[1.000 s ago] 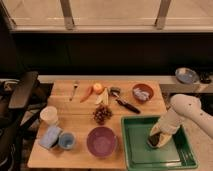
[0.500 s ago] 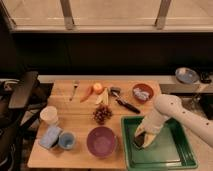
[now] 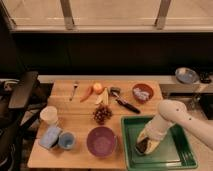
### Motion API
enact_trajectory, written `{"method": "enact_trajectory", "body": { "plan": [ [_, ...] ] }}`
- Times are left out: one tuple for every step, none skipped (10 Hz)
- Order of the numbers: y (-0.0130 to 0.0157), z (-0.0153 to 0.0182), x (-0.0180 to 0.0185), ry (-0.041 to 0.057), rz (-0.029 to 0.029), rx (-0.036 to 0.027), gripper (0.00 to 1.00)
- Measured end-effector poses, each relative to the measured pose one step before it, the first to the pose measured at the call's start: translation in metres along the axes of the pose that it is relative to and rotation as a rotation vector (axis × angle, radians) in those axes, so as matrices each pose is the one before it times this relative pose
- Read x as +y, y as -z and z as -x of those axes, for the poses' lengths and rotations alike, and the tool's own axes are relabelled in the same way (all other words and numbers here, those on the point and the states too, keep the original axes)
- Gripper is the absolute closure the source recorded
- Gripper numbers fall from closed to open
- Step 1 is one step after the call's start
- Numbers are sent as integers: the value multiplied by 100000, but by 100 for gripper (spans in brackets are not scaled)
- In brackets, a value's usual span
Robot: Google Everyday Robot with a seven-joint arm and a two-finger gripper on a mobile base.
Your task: Wipe tray with eraser
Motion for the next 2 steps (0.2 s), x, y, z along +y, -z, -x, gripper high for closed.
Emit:
{"method": "enact_trajectory", "body": {
  "plan": [
    [716,-1343,931,-2286,-243,763,98],
    [974,-1789,876,-2994,87,1681,98]
  ]
}}
